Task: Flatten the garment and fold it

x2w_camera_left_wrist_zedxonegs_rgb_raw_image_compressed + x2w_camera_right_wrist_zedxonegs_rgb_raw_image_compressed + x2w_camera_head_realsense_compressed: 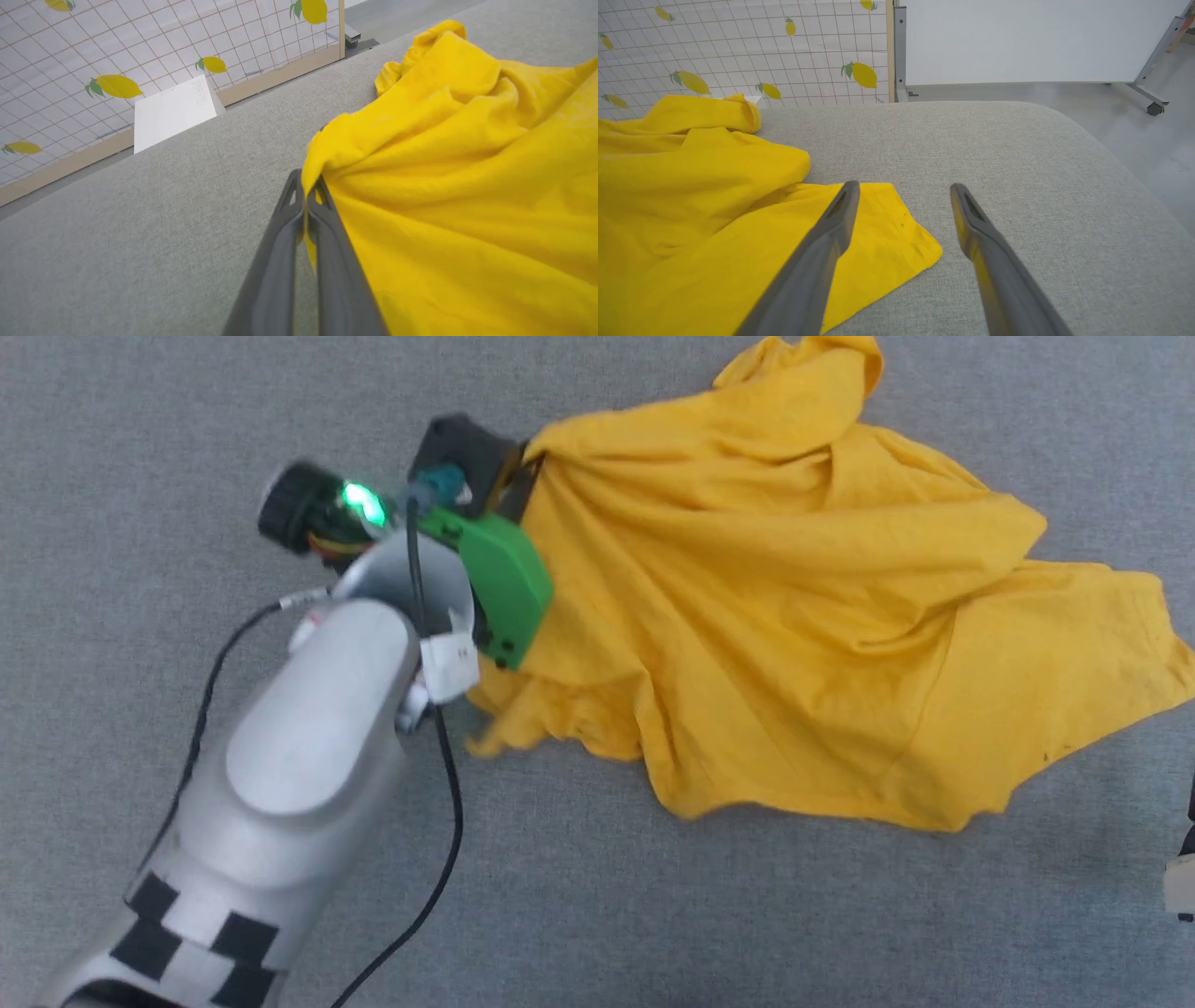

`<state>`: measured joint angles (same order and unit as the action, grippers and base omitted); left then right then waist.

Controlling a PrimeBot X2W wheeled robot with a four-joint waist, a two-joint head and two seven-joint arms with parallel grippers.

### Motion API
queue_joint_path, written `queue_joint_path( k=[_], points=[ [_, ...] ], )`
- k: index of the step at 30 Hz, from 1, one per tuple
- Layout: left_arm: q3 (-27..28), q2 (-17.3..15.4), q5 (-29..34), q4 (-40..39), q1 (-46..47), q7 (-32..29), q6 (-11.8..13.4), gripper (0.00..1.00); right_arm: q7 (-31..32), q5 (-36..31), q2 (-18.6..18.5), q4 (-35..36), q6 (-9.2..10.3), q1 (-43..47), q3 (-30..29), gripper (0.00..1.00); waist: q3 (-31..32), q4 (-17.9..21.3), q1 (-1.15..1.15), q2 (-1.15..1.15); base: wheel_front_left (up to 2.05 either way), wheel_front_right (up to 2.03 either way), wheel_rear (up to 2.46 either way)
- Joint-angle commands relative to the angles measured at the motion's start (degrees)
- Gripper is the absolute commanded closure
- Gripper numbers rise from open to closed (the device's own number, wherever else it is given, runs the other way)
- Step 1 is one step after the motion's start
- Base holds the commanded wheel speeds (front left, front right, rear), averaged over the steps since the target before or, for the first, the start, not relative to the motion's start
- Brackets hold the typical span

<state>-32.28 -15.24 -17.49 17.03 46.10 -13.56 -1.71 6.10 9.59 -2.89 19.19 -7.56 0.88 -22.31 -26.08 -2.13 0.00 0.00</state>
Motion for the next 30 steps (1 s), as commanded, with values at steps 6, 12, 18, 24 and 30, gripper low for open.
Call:
queue_joint_path(
  k=[6, 12, 18, 24, 30],
  points=[
    [0.7, 1.5, 0.5, 7.4, 4.2, 3.5, 1.2, 1.0, 0.4, -0.7, 0.0, 0.7, 0.08, -1.9, 1.0, 0.0, -2.0, 0.5, 0.0, 0.0, 0.0, 0.0, 0.0],
    [1.9, 4.3, 0.5, 13.1, 3.7, 11.8, 4.4, 0.0, 0.8, -1.1, 0.0, 0.0, 0.08, -2.2, 1.6, 0.0, -1.0, 0.0, 0.0, 0.0, 0.0, 0.0, 0.0],
    [3.1, 3.8, -0.5, 9.5, -0.8, 19.5, 5.4, 0.0, 0.8, -1.0, 0.0, -1.3, 0.08, -0.8, 1.5, 0.0, 4.4, -1.2, 0.0, 0.0, 0.0, 0.0, 0.0],
    [3.4, 0.0, -1.2, -6.9, -14.7, 22.1, 8.6, 0.0, 1.1, -0.7, 0.0, -2.2, 0.08, 1.4, 1.4, 0.0, 9.7, -1.7, 0.0, 0.0, 0.0, 0.0, 0.0],
    [0.7, -5.4, 0.2, -20.3, -28.8, 19.9, 10.6, 0.0, 1.6, 0.1, 0.0, -2.2, 0.08, 3.3, 0.9, 0.0, 11.3, -2.3, 0.0, 0.0, 0.0, 0.0, 0.0]
  ],
)
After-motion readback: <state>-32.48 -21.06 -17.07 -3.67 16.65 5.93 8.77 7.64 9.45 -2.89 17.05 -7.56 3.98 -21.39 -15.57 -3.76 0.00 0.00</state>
